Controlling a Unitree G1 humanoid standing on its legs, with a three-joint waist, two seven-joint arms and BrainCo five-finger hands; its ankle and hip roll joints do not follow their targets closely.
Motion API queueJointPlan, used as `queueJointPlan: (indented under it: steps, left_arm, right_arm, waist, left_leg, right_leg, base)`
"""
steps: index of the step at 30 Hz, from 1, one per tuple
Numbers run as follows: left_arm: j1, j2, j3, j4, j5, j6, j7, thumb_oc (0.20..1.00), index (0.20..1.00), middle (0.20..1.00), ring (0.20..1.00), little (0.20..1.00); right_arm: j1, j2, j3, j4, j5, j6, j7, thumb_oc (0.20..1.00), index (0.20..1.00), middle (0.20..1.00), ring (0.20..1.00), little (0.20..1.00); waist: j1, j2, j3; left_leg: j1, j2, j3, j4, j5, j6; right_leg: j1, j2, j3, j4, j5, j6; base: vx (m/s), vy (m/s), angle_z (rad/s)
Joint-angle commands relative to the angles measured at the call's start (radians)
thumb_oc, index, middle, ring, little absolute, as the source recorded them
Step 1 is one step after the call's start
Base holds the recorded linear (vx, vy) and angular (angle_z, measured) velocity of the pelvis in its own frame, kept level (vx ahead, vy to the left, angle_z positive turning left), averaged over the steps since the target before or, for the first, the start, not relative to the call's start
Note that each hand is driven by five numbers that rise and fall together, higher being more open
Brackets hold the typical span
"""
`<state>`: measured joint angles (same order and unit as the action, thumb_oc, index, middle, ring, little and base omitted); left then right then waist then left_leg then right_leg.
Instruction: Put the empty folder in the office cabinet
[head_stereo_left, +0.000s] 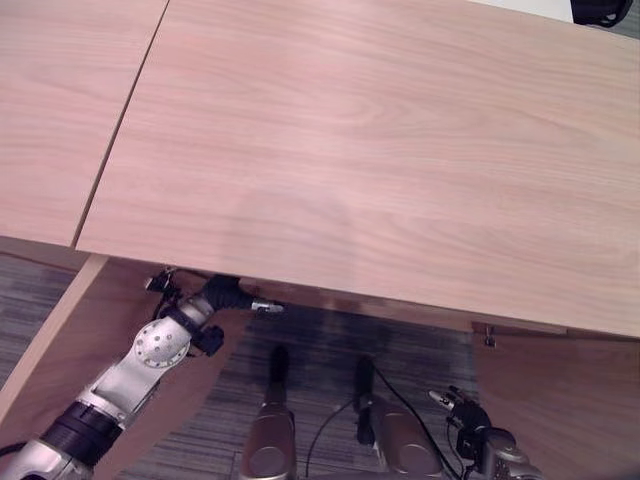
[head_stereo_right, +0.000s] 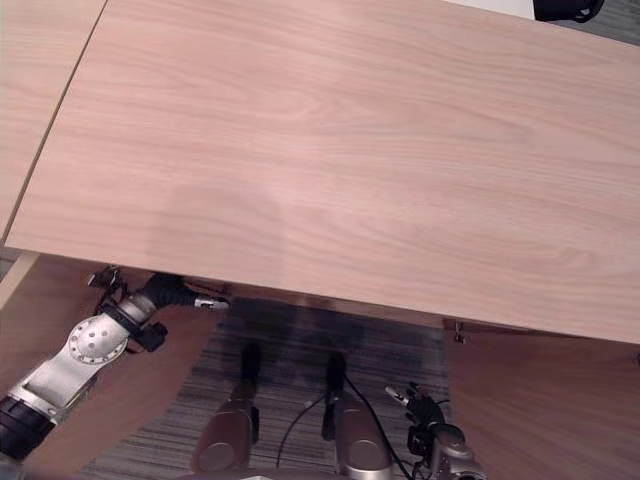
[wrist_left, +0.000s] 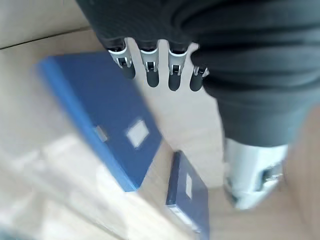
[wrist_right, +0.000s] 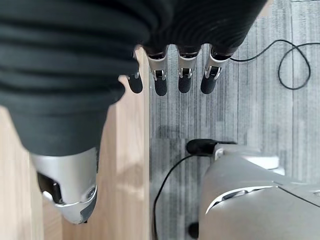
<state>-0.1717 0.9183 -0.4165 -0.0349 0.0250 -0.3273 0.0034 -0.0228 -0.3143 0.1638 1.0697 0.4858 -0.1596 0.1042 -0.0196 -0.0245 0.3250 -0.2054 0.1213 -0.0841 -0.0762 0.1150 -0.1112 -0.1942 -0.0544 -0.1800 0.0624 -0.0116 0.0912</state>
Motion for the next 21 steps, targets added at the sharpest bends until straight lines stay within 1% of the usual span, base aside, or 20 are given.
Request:
queueJointPlan:
  steps: [1, 2, 3, 6, 7, 8, 9, 11, 16, 19, 20, 21]
  left_arm:
    - [0.019, -0.028, 0.021, -0.024, 0.188, -0.08, 0.073, 1.0, 1.0, 1.0, 1.0, 1.0]
    - [0.026, -0.012, 0.03, -0.039, 0.24, -0.078, 0.08, 1.0, 1.0, 1.0, 1.0, 1.0]
    - [0.027, -0.012, 0.03, -0.04, 0.241, -0.078, 0.08, 1.0, 1.0, 1.0, 1.0, 1.0]
    - [0.013, 0.0, 0.021, -0.025, 0.33, -0.07, 0.077, 1.0, 1.0, 1.0, 1.0, 1.0]
    - [0.006, 0.003, 0.021, -0.017, 0.364, -0.065, 0.077, 0.627, 0.627, 0.627, 0.627, 0.627]
    - [0.007, 0.003, 0.022, -0.017, 0.366, -0.064, 0.078, 0.511, 0.511, 0.511, 0.511, 0.511]
    - [0.007, 0.003, 0.022, -0.017, 0.366, -0.064, 0.078, 0.2, 0.2, 0.2, 0.2, 0.2]
    - [-0.003, -0.007, 0.021, 0.003, 0.388, -0.06, 0.085, 0.2, 0.2, 0.2, 0.2, 0.2]
    - [-0.042, -0.044, 0.003, 0.056, 0.369, -0.05, 0.072, 0.2, 0.2, 0.2, 0.2, 0.2]
    - [-0.079, -0.071, -0.021, 0.101, 0.374, -0.04, 0.081, 0.2, 0.2, 0.2, 0.2, 0.2]
    - [-0.108, -0.095, -0.03, 0.129, 0.366, -0.029, 0.087, 0.2, 0.2, 0.2, 0.2, 0.2]
    - [-0.111, -0.096, -0.032, 0.131, 0.366, -0.029, 0.088, 0.2, 0.2, 0.2, 0.2, 0.2]
  right_arm:
    - [0.065, 0.007, 0.019, -0.009, -0.025, -0.039, -0.015, 1.0, 1.0, 1.0, 1.0, 1.0]
    - [0.063, 0.008, 0.018, -0.009, -0.021, -0.041, -0.018, 1.0, 1.0, 1.0, 1.0, 1.0]
    - [0.063, 0.008, 0.018, -0.009, -0.021, -0.041, -0.018, 1.0, 1.0, 1.0, 1.0, 1.0]
    - [0.05, 0.003, 0.021, -0.009, -0.024, -0.042, -0.023, 1.0, 1.0, 1.0, 1.0, 1.0]
    - [0.043, -0.001, 0.018, -0.009, -0.03, -0.042, -0.026, 1.0, 1.0, 1.0, 1.0, 1.0]
    - [0.042, -0.001, 0.018, -0.009, -0.03, -0.042, -0.026, 1.0, 1.0, 1.0, 1.0, 1.0]
    - [0.042, -0.001, 0.018, -0.009, -0.03, -0.042, -0.026, 1.0, 1.0, 1.0, 1.0, 1.0]
    - [0.035, -0.001, 0.019, -0.013, -0.029, -0.042, -0.028, 1.0, 1.0, 1.0, 1.0, 1.0]
    - [0.015, -0.008, 0.02, -0.018, -0.029, -0.037, -0.036, 1.0, 1.0, 1.0, 1.0, 1.0]
    - [0.009, -0.013, 0.025, -0.032, -0.031, -0.036, -0.04, 1.0, 1.0, 1.0, 1.0, 1.0]
    - [0.002, -0.012, 0.028, -0.028, -0.031, -0.036, -0.045, 1.0, 1.0, 1.0, 1.0, 1.0]
    - [0.002, -0.012, 0.027, -0.028, -0.031, -0.035, -0.045, 1.0, 1.0, 1.0, 1.0, 1.0]
  waist:
    - [-0.013, -0.049, -0.089]
    - [-0.011, -0.049, -0.09]
    - [-0.011, -0.049, -0.09]
    - [-0.012, -0.049, -0.091]
    - [-0.012, -0.049, -0.091]
    - [-0.012, -0.049, -0.091]
    - [-0.012, -0.049, -0.091]
    - [-0.014, -0.051, -0.09]
    - [-0.022, -0.054, -0.088]
    - [-0.027, -0.057, -0.085]
    - [-0.03, -0.058, -0.082]
    - [-0.03, -0.057, -0.081]
  left_leg:
    - [-0.031, 0.035, 0.004, 0.047, -0.062, -0.01]
    - [-0.034, 0.035, 0.003, 0.045, -0.06, -0.011]
    - [-0.035, 0.035, 0.003, 0.045, -0.06, -0.011]
    - [-0.042, 0.036, 0.004, 0.043, -0.057, -0.012]
    - [-0.046, 0.036, 0.004, 0.042, -0.056, -0.011]
    - [-0.046, 0.036, 0.004, 0.042, -0.056, -0.011]
    - [-0.046, 0.036, 0.004, 0.042, -0.056, -0.011]
    - [-0.05, 0.036, 0.006, 0.042, -0.056, -0.011]
    - [-0.059, 0.035, 0.01, 0.044, -0.056, -0.01]
    - [-0.066, 0.036, 0.011, 0.045, -0.055, -0.009]
    - [-0.072, 0.035, 0.011, 0.048, -0.055, -0.008]
    - [-0.072, 0.035, 0.011, 0.049, -0.055, -0.008]
  right_leg:
    - [-0.109, -0.127, 0.019, 0.103, 0.004, 0.109]
    - [-0.107, -0.126, 0.017, 0.099, 0.004, 0.109]
    - [-0.107, -0.127, 0.017, 0.099, 0.004, 0.109]
    - [-0.11, -0.126, 0.013, 0.091, 0.007, 0.11]
    - [-0.112, -0.125, 0.013, 0.086, 0.008, 0.109]
    - [-0.112, -0.125, 0.013, 0.085, 0.009, 0.109]
    - [-0.113, -0.125, 0.013, 0.085, 0.009, 0.109]
    - [-0.114, -0.124, 0.013, 0.082, 0.009, 0.107]
    - [-0.123, -0.121, 0.018, 0.075, 0.014, 0.105]
    - [-0.132, -0.12, 0.02, 0.074, 0.015, 0.104]
    - [-0.139, -0.119, 0.022, 0.077, 0.015, 0.103]
    - [-0.14, -0.119, 0.022, 0.077, 0.015, 0.103]
  base:
    - [0.0, 0.0, 0.0]
    - [0.0, 0.0, 0.0]
    - [0.0, 0.0, 0.0]
    - [-0.01, 0.001, 0.01]
    - [-0.02, 0.003, 0.03]
    - [0.0, 0.0, 0.0]
    - [0.0, 0.0, 0.0]
    - [0.0, 0.0, 0.0]
    - [-0.01, 0.007, -0.06]
    - [-0.01, 0.002, -0.01]
    - [0.0, 0.0, 0.0]
    - [-0.02, 0.007, -0.04]
